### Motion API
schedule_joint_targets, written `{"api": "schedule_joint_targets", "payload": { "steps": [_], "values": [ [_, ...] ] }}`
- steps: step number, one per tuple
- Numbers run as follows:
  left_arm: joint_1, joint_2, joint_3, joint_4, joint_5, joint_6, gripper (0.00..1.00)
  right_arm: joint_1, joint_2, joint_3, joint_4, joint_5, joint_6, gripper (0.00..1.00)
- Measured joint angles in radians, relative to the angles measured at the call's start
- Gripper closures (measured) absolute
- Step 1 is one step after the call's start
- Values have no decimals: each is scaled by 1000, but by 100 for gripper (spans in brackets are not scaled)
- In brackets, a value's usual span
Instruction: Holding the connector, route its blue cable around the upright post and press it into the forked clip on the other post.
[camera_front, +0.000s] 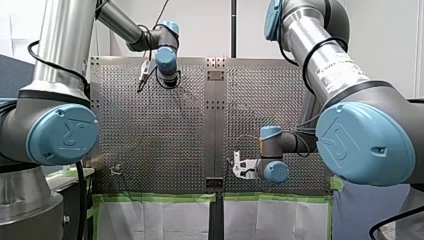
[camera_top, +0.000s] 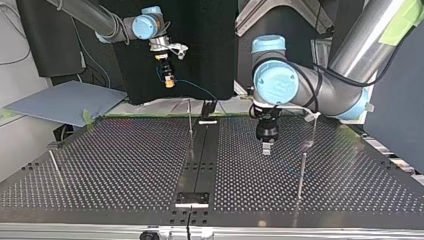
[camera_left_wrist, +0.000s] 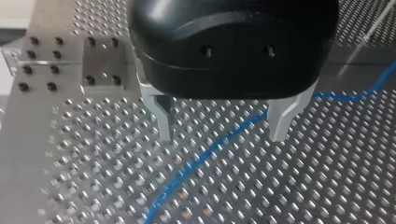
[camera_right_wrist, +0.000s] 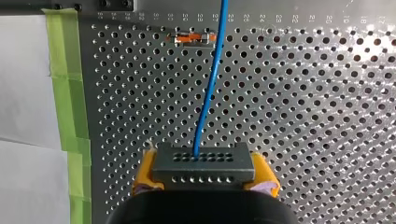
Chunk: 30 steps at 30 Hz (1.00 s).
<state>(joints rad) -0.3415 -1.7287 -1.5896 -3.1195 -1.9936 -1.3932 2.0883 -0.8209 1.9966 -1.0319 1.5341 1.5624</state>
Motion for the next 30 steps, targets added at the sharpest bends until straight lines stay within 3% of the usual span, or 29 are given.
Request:
{"api": "schedule_joint_targets", "payload": {
  "steps": [16,23,30],
  "values": [
    [9,-5,-3,49,2,66,2,5,0,0,0,0,-1,98],
    [8,-49,0,68,-20,100,2,10,0,0,1,0,-1,98],
    [4,-79,36,85,-26,90,2,13,0,0,-3,0,1,98]
  ]
}}
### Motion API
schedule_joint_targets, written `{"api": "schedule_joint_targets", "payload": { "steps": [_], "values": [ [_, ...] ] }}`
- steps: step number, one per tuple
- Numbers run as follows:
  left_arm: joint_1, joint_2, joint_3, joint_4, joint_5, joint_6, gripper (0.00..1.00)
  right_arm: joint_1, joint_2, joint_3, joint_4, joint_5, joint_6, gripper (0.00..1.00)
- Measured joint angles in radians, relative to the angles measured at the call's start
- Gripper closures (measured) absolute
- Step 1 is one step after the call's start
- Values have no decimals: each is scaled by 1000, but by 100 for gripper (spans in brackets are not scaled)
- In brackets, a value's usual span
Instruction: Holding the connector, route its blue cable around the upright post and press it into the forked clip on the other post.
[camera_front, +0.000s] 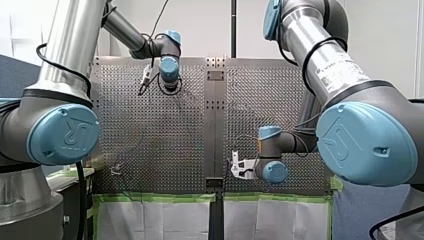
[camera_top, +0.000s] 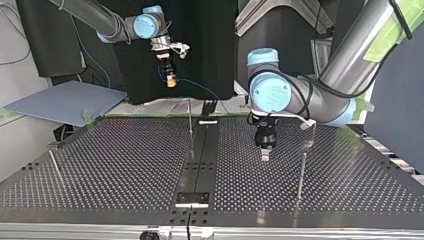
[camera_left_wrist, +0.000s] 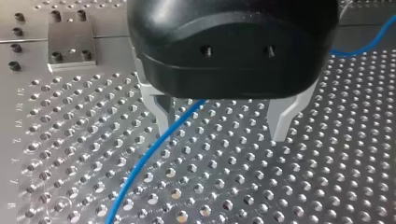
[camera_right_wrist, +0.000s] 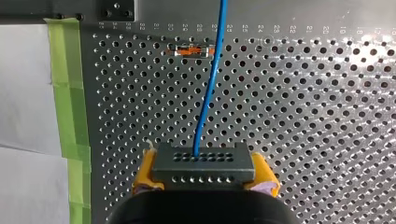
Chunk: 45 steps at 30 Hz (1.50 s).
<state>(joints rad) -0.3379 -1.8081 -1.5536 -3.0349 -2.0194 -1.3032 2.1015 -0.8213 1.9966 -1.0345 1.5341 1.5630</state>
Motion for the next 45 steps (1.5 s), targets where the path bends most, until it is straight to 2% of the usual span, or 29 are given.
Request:
{"api": "schedule_joint_targets", "payload": {
  "steps": [7,13,18,27,38,45],
  "values": [
    [-15,-54,52,-9,-1,-5,2,1,0,0,-1,0,0,98],
    [-21,-106,62,7,3,-9,2,1,0,0,-4,0,0,98],
    [-24,-125,63,9,3,-10,2,1,0,0,-5,-1,0,98],
    [-48,-181,44,27,-8,-21,2,0,0,0,-6,0,0,98],
    [-52,-197,-4,77,-22,-29,2,2,0,0,-1,0,0,98],
    [-56,-251,-7,93,-43,-24,2,4,0,0,1,-1,0,98]
  ]
}}
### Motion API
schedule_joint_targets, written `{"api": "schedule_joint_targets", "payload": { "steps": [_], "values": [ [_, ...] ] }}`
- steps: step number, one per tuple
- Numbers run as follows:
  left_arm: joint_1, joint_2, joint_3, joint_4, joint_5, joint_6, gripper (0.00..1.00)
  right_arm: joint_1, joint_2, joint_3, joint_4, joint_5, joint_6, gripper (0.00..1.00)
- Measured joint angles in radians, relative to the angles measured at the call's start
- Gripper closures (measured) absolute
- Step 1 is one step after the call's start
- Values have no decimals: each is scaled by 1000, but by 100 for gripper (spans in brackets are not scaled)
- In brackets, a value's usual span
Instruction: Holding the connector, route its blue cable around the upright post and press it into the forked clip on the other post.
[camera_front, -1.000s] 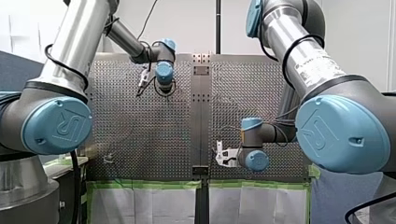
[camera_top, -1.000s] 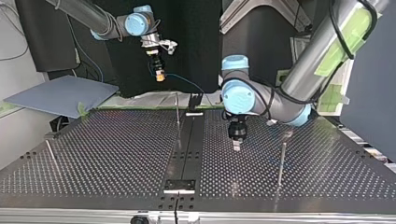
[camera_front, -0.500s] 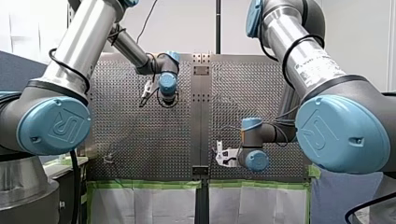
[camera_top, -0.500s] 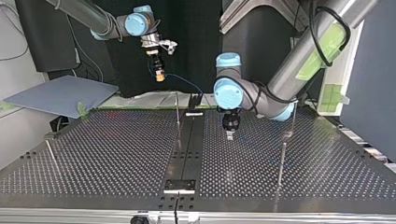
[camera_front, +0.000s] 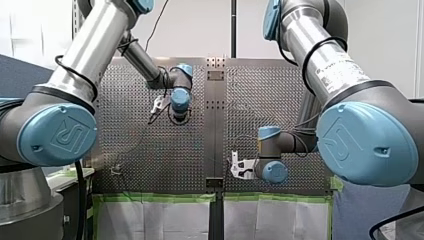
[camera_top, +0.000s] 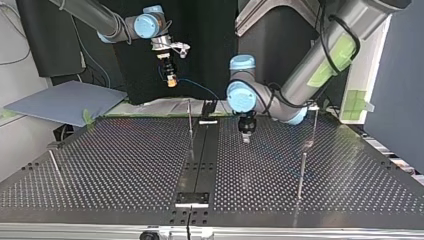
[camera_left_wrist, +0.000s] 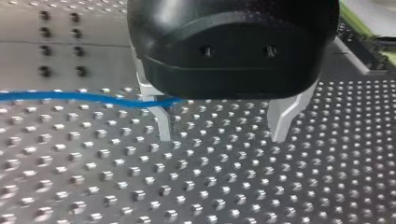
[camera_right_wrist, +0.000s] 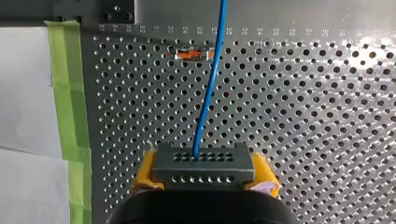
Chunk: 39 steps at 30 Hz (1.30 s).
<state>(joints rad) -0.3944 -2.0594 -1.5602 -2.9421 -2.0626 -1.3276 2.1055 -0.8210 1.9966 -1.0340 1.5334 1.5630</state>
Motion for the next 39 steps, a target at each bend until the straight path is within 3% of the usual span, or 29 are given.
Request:
{"api": "schedule_joint_targets", "payload": {
  "steps": [26,33,39],
  "values": [
    [-26,-190,3,45,11,-10,2,5,0,0,-4,-1,0,98],
    [-37,-246,4,47,24,-29,2,4,0,0,-5,0,0,98],
    [-45,-260,3,49,57,-57,2,4,0,0,-5,0,0,98]
  ]
}}
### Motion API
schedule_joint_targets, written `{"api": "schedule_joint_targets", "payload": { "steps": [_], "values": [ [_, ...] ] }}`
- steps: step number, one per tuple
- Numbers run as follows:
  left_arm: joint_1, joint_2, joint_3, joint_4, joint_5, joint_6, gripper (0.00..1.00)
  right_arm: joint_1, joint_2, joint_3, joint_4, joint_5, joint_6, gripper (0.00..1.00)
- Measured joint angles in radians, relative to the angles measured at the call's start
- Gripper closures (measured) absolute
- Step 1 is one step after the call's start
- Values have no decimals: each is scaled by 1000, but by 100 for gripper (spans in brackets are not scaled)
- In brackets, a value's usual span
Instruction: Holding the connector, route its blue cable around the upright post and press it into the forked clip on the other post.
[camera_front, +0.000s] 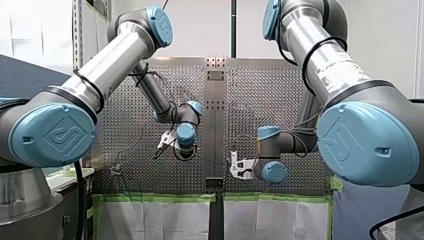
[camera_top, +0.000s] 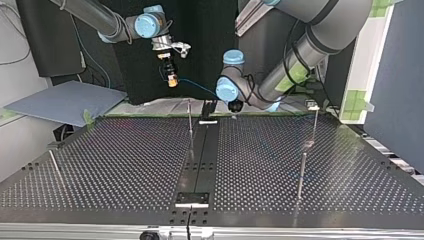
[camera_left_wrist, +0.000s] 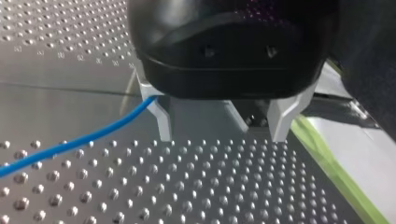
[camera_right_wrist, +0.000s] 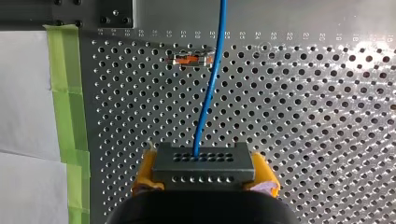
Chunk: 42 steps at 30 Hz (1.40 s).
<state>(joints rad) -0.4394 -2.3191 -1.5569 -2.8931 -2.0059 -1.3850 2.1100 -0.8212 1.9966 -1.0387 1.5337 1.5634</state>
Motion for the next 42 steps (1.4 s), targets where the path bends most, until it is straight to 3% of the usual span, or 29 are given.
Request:
{"api": "schedule_joint_targets", "payload": {
  "steps": [8,15,23,42],
  "values": [
    [-7,-6,-1,-4,53,-59,2,-1,0,0,0,4,-1,98],
    [-20,-52,-1,-14,88,-87,2,-6,0,0,0,7,-2,98],
    [-35,-99,-1,23,152,-151,2,-10,0,0,-1,14,-6,98],
    [-53,-104,-1,111,315,-315,2,-17,1,0,-8,14,-10,98]
  ]
}}
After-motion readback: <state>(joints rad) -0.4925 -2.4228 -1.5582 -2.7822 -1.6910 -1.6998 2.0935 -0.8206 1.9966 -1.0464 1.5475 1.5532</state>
